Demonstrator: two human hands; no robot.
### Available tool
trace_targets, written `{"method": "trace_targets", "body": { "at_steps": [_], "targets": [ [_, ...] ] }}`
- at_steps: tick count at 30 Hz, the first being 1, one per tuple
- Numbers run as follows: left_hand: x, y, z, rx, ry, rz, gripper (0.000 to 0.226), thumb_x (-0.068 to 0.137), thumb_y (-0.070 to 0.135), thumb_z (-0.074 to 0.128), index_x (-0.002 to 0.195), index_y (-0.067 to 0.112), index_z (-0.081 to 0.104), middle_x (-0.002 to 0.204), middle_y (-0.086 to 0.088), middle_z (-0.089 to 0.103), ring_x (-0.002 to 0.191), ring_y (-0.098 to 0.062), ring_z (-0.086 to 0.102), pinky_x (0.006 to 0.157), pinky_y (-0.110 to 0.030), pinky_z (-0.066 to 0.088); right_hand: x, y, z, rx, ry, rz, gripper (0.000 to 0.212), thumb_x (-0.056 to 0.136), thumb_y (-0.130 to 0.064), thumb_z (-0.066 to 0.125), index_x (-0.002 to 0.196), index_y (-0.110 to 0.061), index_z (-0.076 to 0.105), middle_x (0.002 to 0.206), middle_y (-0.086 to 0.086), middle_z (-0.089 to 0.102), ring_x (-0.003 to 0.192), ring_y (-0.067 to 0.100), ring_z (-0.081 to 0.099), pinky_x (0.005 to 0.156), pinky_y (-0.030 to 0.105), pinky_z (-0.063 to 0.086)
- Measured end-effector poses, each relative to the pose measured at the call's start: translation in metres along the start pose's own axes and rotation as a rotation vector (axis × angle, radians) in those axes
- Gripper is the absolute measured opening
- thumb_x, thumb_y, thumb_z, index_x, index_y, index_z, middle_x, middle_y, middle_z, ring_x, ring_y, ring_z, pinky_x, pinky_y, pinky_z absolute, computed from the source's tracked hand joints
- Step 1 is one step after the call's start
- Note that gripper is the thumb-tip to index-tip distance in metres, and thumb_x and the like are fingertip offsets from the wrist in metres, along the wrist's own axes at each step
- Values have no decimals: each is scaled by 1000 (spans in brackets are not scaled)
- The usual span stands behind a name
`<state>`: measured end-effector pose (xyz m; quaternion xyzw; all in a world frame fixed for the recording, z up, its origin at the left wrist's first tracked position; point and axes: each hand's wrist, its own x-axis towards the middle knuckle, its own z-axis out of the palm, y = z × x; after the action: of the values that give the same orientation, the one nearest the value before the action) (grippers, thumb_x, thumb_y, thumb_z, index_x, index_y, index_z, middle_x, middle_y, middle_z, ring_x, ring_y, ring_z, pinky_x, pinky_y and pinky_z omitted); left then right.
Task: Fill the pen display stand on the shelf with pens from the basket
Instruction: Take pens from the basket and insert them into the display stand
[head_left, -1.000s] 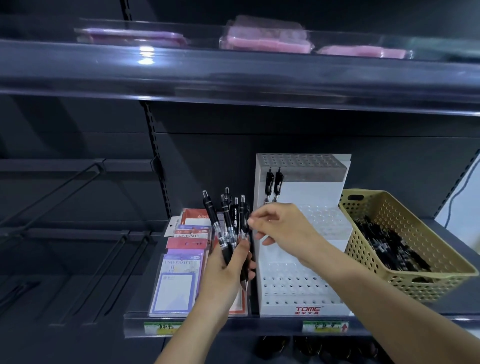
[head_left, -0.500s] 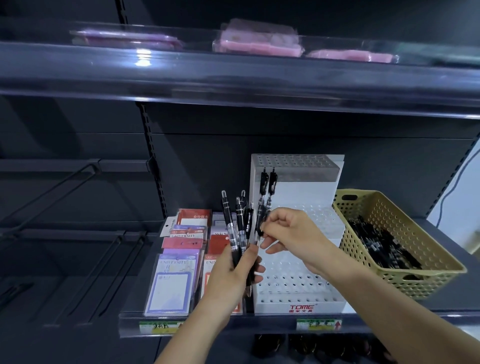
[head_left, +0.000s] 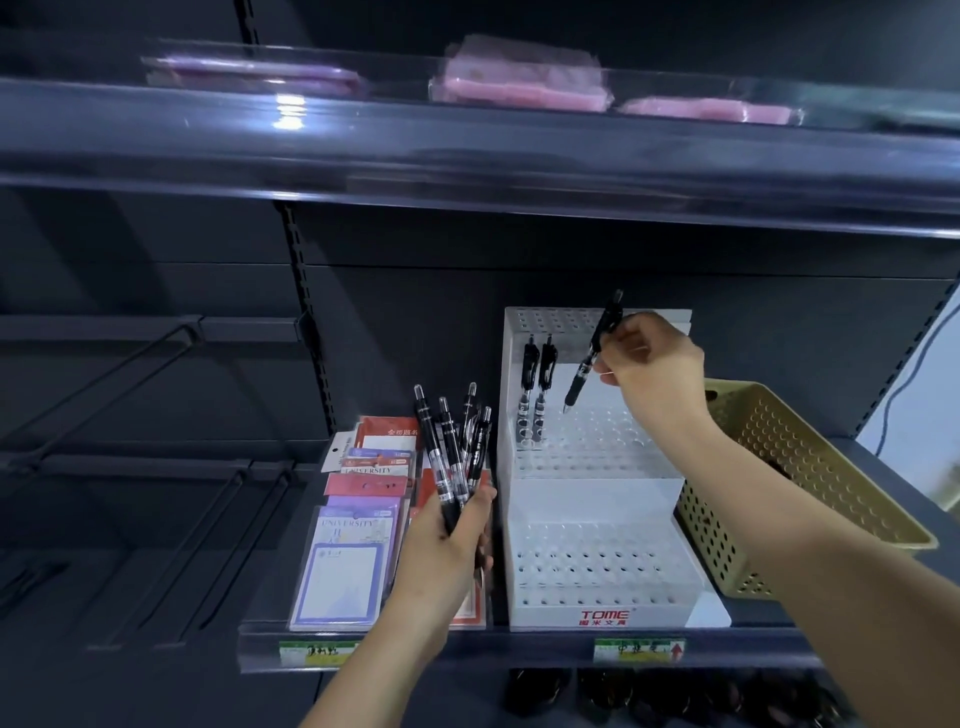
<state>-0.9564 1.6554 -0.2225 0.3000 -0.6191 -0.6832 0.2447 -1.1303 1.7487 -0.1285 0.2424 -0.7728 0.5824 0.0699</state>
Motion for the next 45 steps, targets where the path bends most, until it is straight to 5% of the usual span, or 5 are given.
{"method": "trace_targets", "body": {
  "at_steps": [13,21,28,38,45],
  "targets": [
    [2,-3,-9,32,-1,-11,29,89,34,57,85,6,59,66,-3,46,62,-19,45,67,-34,40,8,19,26,-185,-202,71,9,89,-15,59,82,-8,59,80,10,65,85,34,66,79,47,55],
    [2,-2,-8,5,7,2,17,93,25,54,78,16,56,70,-6,50,64,-21,48,62,-32,38,14,27,31,-273,-220,108,17,90,-23,57,90,-7,60,89,17,68,83,35,66,76,43,56],
    [0,-1,-5,7,18,3,20,92,24,54,76,13,52,67,-4,50,59,-19,48,55,-28,38,-11,25,26,-222,-130,62,15,88,-17,62,101,-10,60,82,-1,61,78,24,64,68,30,51],
    [-8,7,7,-37,-5,26,13,94,24,53,83,16,56,53,8,50,46,-6,49,44,-18,41,-66,-2,29,96,-540,203,9,86,-26,66,84,-17,67,81,1,68,64,6,64,62,19,54],
    [-11,5,12,42,-55,80,15,93,24,54,86,11,57,58,1,46,53,-10,47,51,-21,42,-79,-3,31,87,-519,259,25,77,-25,76,77,-9,57,63,3,62,57,12,61,51,19,49]
  ]
}}
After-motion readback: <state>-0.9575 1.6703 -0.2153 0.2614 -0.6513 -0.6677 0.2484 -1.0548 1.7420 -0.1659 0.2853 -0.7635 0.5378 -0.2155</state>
